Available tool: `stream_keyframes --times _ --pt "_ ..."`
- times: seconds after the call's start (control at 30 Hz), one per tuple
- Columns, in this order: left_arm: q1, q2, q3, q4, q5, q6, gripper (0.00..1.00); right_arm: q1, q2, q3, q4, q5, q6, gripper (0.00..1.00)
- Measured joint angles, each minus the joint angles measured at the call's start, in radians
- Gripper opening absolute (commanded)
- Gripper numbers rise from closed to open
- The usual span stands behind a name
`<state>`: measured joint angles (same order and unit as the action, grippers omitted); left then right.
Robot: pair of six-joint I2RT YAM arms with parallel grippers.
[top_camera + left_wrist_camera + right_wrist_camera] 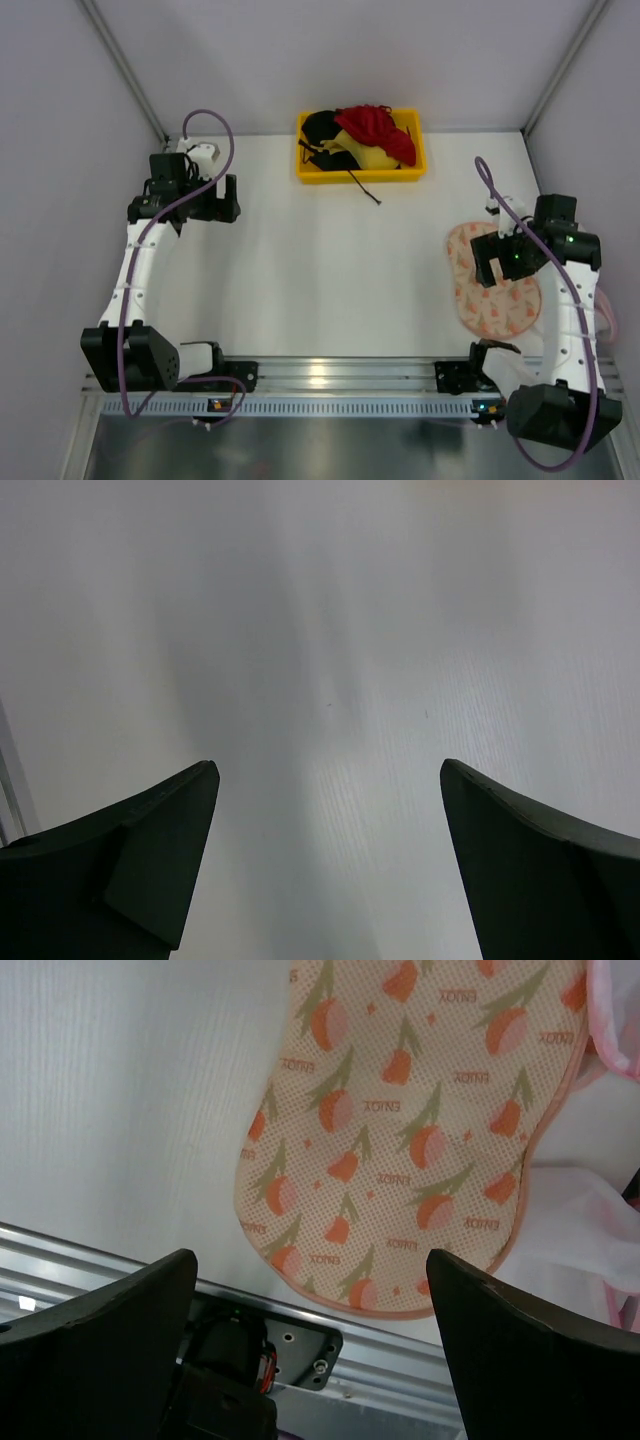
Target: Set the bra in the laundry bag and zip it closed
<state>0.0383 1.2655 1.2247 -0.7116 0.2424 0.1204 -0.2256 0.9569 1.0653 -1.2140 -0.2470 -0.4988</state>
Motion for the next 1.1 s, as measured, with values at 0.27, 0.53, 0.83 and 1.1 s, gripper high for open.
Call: stream_keyframes --times 0.27,0.53,0.83,1.1 --pt "0.0 0.016 0.0 0.001 0.042 -0.019 0.99 -0.162 0.174 -0.004 -0.01 0.044 -0.081 0.96" --pt "0.0 0.068 0.035 0.0 0.093 -0.04 0.99 -0.391 0.408 -0.003 0.035 0.04 -0.167 0.82" --pt "0.0 0.088 0.08 0.001 0.113 -0.048 0.99 -0.408 0.549 -0.003 0.148 -0.013 -0.159 0.8" --pt "0.0 0.101 0.082 0.0 0.113 -0.051 0.99 -0.408 0.614 -0.003 0.198 -0.08 -0.137 0.84"
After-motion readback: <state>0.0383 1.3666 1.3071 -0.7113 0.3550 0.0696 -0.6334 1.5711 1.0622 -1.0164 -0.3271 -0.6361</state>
